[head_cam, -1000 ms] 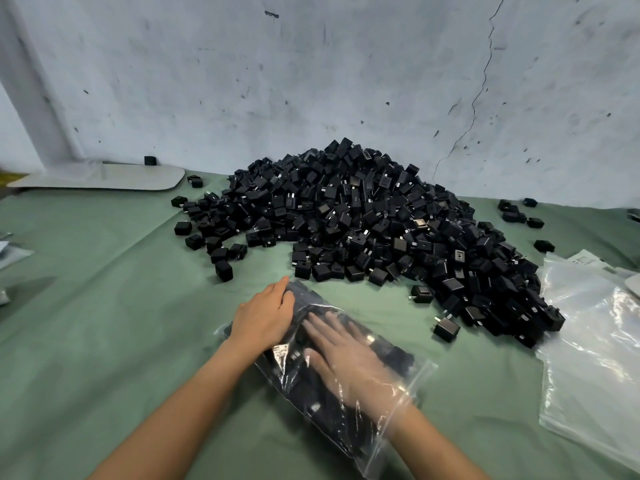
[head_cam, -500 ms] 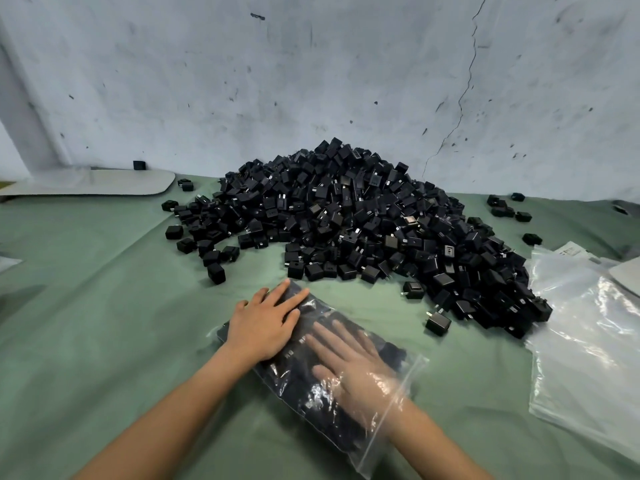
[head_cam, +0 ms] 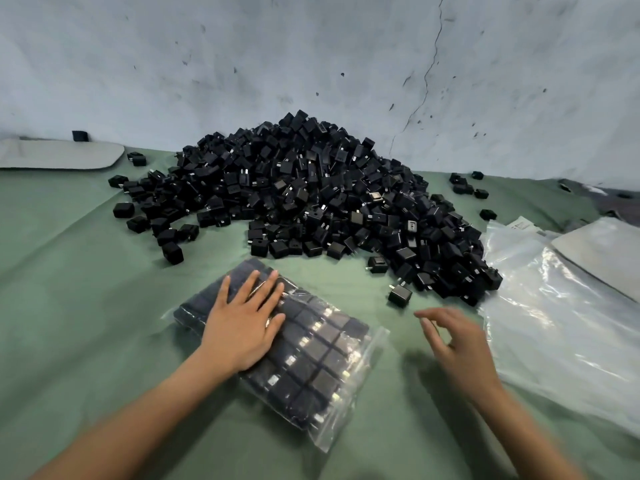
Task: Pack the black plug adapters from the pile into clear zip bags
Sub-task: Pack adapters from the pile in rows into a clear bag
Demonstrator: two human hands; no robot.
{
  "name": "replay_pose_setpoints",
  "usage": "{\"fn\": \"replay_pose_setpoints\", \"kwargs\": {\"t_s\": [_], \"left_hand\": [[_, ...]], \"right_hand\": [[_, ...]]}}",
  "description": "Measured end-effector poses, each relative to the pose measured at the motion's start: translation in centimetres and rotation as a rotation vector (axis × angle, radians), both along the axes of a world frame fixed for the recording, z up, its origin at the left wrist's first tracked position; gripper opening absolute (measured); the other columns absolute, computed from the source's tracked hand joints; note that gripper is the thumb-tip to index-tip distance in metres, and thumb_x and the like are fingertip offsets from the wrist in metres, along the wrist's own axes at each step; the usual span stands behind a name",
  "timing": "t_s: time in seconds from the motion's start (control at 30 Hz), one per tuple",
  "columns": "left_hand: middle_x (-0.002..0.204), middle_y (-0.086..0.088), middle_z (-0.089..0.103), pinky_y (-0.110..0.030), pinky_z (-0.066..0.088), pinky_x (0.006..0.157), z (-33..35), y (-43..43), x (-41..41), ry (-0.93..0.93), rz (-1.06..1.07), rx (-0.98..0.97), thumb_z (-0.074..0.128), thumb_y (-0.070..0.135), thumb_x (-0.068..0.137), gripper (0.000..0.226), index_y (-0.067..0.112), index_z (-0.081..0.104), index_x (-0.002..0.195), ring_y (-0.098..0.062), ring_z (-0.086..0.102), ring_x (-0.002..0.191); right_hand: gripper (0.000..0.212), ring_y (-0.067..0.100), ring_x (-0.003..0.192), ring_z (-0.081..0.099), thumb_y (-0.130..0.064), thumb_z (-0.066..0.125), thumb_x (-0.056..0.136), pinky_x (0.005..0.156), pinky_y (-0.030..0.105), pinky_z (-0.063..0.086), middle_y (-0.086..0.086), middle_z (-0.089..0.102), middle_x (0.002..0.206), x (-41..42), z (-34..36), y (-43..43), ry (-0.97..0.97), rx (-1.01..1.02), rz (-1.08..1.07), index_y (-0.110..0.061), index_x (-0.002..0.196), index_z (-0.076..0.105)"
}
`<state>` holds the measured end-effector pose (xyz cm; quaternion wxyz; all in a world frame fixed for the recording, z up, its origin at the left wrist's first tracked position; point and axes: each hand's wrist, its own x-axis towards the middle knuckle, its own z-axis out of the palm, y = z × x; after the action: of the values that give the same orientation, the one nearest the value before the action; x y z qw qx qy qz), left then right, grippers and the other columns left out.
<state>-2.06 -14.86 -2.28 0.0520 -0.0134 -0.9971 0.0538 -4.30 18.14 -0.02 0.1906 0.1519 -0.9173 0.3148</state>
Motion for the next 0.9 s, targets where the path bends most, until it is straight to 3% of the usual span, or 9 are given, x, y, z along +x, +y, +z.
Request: {"fn": "replay_pose_setpoints", "kwargs": {"t_s": [0.13, 0.2, 0.33, 0.43, 0.53, 0.6, 0.73, 0.8, 0.9], "left_hand": [[0.155, 0.016, -0.024, -0.048, -0.010, 0.117, 0.2, 0.1, 0.1, -0.022, 0.000, 0.027, 0.002, 0.056, 0.097, 0.060, 0.034, -0.011, 0.152, -0.013, -0.018, 0.146], [0.154, 0.015, -0.024, -0.048, -0.010, 0.117, 0.2, 0.1, 0.2, -0.015, -0.002, 0.039, 0.002, 0.055, 0.098, 0.060, 0.034, -0.011, 0.152, -0.013, -0.017, 0.147], [0.153, 0.015, -0.023, -0.049, -0.008, 0.118, 0.2, 0.1, 0.2, -0.017, -0.005, 0.043, 0.004, 0.055, 0.099, 0.059, 0.033, -0.008, 0.153, -0.014, -0.014, 0.148], [0.152, 0.015, -0.023, -0.049, -0.007, 0.117, 0.0, 0.1, 0.1, -0.016, -0.007, 0.050, 0.004, 0.055, 0.098, 0.060, 0.033, -0.006, 0.153, -0.015, -0.013, 0.148], [0.155, 0.014, -0.018, -0.049, -0.006, 0.117, 0.5, 0.1, 0.3, -0.027, -0.006, 0.077, 0.009, 0.055, 0.099, 0.060, 0.032, -0.002, 0.154, -0.015, -0.011, 0.148], [0.159, 0.013, -0.013, -0.047, -0.007, 0.118, 1.6, 0.2, 0.5, -0.061, -0.005, 0.124, 0.018, 0.053, 0.101, 0.061, 0.032, 0.000, 0.155, -0.013, -0.010, 0.148], [0.156, 0.023, 0.015, -0.030, 0.009, 0.120, 4.2, 2.4, 2.9, 0.057, -0.076, 0.740, 0.052, 0.040, 0.095, 0.066, 0.046, 0.014, 0.148, 0.003, 0.009, 0.144], [0.148, 0.039, 0.023, -0.012, 0.017, 0.111, 5.4, 5.1, 5.3, 0.100, -0.234, 1.021, 0.060, 0.038, 0.089, 0.070, 0.062, 0.020, 0.141, 0.015, 0.019, 0.136], [0.135, 0.031, 0.049, -0.016, 0.038, 0.104, 5.8, 8.5, 7.5, 0.094, -0.365, 1.262, 0.069, 0.024, 0.085, 0.059, 0.053, 0.048, 0.132, 0.006, 0.045, 0.126]], "right_hand": [[0.051, 0.022, 0.120, 0.051, 0.007, 0.051, 0.088, 0.096, 0.026, 0.038, 0.000, 0.046, 0.141, -4.2, -0.3, -1.8, -0.234, 0.073, -0.009, -0.021, 0.130, 0.058], [0.059, 0.022, 0.130, 0.042, 0.005, 0.047, 0.089, 0.103, 0.029, 0.035, 0.000, 0.035, 0.149, -5.5, -1.0, -2.6, -0.360, 0.187, -0.028, -0.025, 0.139, 0.047], [0.050, 0.027, 0.115, 0.048, -0.010, 0.055, 0.090, 0.096, 0.034, 0.041, 0.009, 0.052, 0.121, -6.3, -1.7, -3.7, -0.380, 0.255, -0.155, -0.023, 0.138, 0.046], [0.043, 0.026, 0.110, 0.052, -0.023, 0.065, 0.088, 0.094, 0.037, 0.044, 0.006, 0.052, 0.118, -6.3, -1.8, -3.9, -0.349, 0.232, -0.199, -0.021, 0.128, 0.051], [0.038, 0.024, 0.107, 0.054, -0.018, 0.071, 0.083, 0.091, 0.032, 0.042, 0.006, 0.052, 0.119, -5.9, -1.6, -3.9, -0.350, 0.087, -0.180, -0.014, 0.118, 0.056], [0.034, 0.021, 0.093, 0.058, -0.017, 0.076, 0.079, 0.079, 0.029, 0.044, 0.006, 0.061, 0.108, -4.8, -1.0, -4.2, -0.350, -0.100, -0.171, -0.013, 0.108, 0.058], [0.027, 0.015, 0.068, 0.059, -0.026, 0.080, 0.074, 0.062, 0.025, 0.046, 0.002, 0.065, 0.083, -0.6, 1.9, -5.9, -0.347, -0.644, -0.094, -0.019, 0.092, 0.059], [0.033, 0.010, 0.053, 0.055, -0.041, 0.079, 0.071, 0.050, 0.022, 0.043, 0.000, 0.063, 0.063, 2.3, 3.4, -7.3, -0.396, -0.708, 0.039, -0.014, 0.083, 0.064], [0.048, 0.012, 0.041, 0.043, -0.049, 0.076, 0.071, 0.040, 0.018, 0.034, 0.000, 0.051, 0.046, 5.6, 4.2, -9.4, -0.501, -0.727, 0.204, -0.003, 0.069, 0.063]]}}
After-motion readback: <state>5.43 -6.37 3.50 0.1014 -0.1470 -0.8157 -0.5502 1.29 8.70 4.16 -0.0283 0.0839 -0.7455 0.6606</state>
